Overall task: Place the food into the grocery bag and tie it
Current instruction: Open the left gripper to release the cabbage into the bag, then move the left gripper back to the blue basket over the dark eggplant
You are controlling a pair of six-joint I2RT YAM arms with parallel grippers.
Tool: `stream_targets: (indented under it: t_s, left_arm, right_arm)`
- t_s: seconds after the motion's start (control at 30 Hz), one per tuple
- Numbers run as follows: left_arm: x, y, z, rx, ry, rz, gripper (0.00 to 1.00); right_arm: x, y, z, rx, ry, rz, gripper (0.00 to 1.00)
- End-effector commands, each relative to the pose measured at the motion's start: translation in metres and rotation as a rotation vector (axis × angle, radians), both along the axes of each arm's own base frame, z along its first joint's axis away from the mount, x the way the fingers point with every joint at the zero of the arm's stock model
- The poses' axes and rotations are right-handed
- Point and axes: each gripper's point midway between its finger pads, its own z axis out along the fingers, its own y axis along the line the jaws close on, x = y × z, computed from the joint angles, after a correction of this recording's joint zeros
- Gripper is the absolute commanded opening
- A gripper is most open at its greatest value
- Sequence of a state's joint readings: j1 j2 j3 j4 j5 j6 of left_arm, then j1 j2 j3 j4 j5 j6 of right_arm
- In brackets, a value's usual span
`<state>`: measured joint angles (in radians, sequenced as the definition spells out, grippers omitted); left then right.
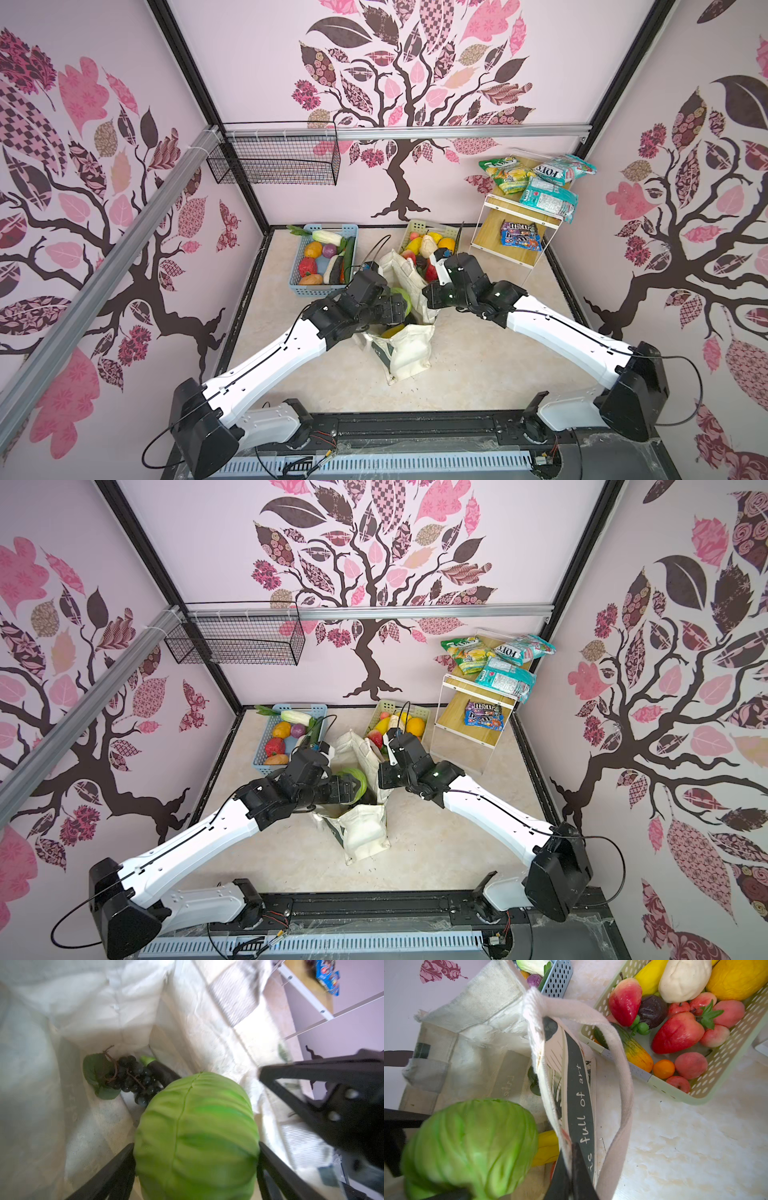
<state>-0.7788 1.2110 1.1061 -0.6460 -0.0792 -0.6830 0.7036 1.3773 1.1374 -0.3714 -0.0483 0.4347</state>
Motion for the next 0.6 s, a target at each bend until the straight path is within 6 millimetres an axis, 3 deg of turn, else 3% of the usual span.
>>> stream_targets:
  t_s: [0.0,0.27,0.4,0.57]
  left_arm:
    - [0.002,0.007,0.032,-0.009,-0.067,0.02,0.87]
    - [0.019,0.048,0.078,0.105,-0.212,0.15,0.86]
    - [0.031,0.065,0.085,0.085,-0.21,0.186,0.86]
    - [0.056,0.105,0.088,0.132,-0.23,0.303,0.86]
  right_arm:
    - [0.0,-0.005,0.005,0.007,-0.021,-0.019,0.0]
    - [0.001,-0.009,-0.003,-0.013,-0.016,-0.03,0.0]
    - [0.0,-0.009,-0.006,-0.018,-0.011,-0.029,0.0]
    - [0.0,-0.011,-0.007,-0.026,-0.014,-0.03,0.0]
